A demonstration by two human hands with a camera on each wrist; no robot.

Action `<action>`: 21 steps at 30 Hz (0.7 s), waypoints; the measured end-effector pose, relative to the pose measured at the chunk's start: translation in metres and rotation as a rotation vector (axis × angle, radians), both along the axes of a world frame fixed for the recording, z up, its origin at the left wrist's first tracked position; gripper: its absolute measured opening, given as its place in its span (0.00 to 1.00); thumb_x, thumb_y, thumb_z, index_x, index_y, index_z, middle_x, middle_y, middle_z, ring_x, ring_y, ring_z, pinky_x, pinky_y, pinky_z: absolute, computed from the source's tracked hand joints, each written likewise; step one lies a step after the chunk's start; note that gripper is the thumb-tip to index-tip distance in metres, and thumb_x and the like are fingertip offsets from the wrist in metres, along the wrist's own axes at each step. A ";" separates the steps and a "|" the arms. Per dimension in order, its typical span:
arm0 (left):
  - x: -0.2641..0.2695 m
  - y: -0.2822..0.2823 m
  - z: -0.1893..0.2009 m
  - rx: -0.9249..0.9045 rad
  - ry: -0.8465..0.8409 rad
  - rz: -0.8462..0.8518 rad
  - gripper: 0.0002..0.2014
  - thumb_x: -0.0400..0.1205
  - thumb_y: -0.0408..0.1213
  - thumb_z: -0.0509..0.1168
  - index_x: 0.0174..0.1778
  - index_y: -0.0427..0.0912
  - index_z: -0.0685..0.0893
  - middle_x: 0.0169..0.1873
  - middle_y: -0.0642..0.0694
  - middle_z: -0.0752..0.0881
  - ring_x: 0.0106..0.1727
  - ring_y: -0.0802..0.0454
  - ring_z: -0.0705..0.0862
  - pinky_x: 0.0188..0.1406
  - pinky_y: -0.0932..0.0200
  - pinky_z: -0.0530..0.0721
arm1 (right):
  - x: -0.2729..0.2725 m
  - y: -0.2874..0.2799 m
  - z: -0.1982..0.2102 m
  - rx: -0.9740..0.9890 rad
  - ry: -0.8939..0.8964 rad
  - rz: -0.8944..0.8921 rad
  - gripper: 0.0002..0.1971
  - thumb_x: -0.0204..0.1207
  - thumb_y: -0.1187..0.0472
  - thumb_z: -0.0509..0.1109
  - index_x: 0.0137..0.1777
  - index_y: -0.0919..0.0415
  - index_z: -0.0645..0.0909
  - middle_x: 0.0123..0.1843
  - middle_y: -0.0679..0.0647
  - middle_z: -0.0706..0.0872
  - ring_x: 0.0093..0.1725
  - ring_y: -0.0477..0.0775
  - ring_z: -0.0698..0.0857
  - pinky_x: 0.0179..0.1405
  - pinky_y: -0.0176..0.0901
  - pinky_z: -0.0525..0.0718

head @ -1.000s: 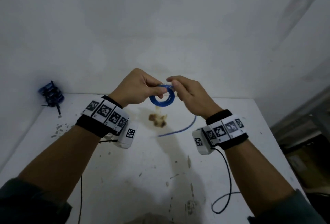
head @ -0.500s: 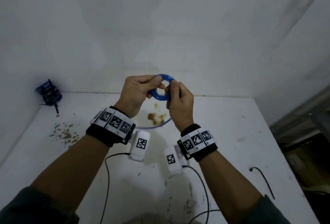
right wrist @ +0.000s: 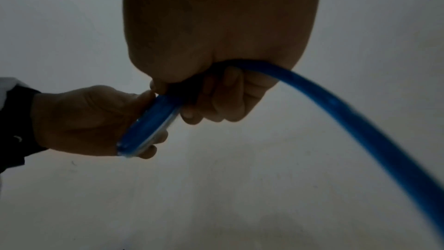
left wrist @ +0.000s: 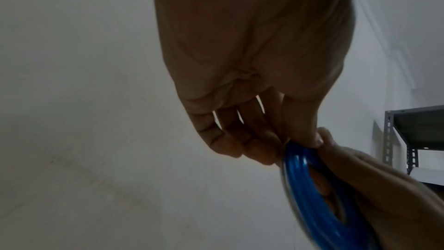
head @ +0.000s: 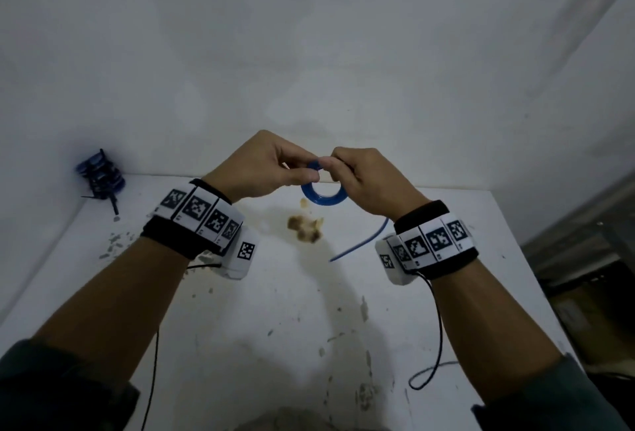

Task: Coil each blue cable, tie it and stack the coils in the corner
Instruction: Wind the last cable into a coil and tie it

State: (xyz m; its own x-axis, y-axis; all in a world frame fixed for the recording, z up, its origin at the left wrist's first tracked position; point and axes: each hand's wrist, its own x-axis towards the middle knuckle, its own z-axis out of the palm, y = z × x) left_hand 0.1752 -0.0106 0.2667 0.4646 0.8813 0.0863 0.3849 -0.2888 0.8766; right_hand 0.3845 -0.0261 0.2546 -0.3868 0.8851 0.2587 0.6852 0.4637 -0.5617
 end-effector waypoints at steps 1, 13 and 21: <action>0.002 -0.001 0.000 0.003 -0.013 -0.001 0.06 0.78 0.32 0.74 0.49 0.41 0.93 0.39 0.46 0.93 0.42 0.53 0.89 0.43 0.59 0.86 | 0.001 0.000 0.001 0.004 0.015 -0.003 0.21 0.88 0.50 0.59 0.39 0.64 0.79 0.31 0.57 0.82 0.30 0.52 0.77 0.32 0.45 0.74; 0.033 -0.015 -0.017 -0.013 -0.445 0.166 0.08 0.78 0.25 0.72 0.50 0.39 0.91 0.34 0.45 0.92 0.35 0.51 0.85 0.35 0.61 0.83 | -0.031 -0.019 -0.028 0.059 0.864 -0.247 0.22 0.86 0.55 0.62 0.36 0.73 0.75 0.28 0.62 0.73 0.29 0.50 0.71 0.31 0.43 0.71; 0.028 -0.021 -0.026 -0.292 -0.484 0.170 0.06 0.82 0.31 0.69 0.51 0.38 0.90 0.42 0.45 0.93 0.44 0.51 0.90 0.43 0.57 0.88 | -0.037 -0.017 -0.034 0.101 0.928 -0.359 0.18 0.89 0.60 0.56 0.36 0.64 0.72 0.31 0.50 0.74 0.30 0.44 0.71 0.31 0.36 0.72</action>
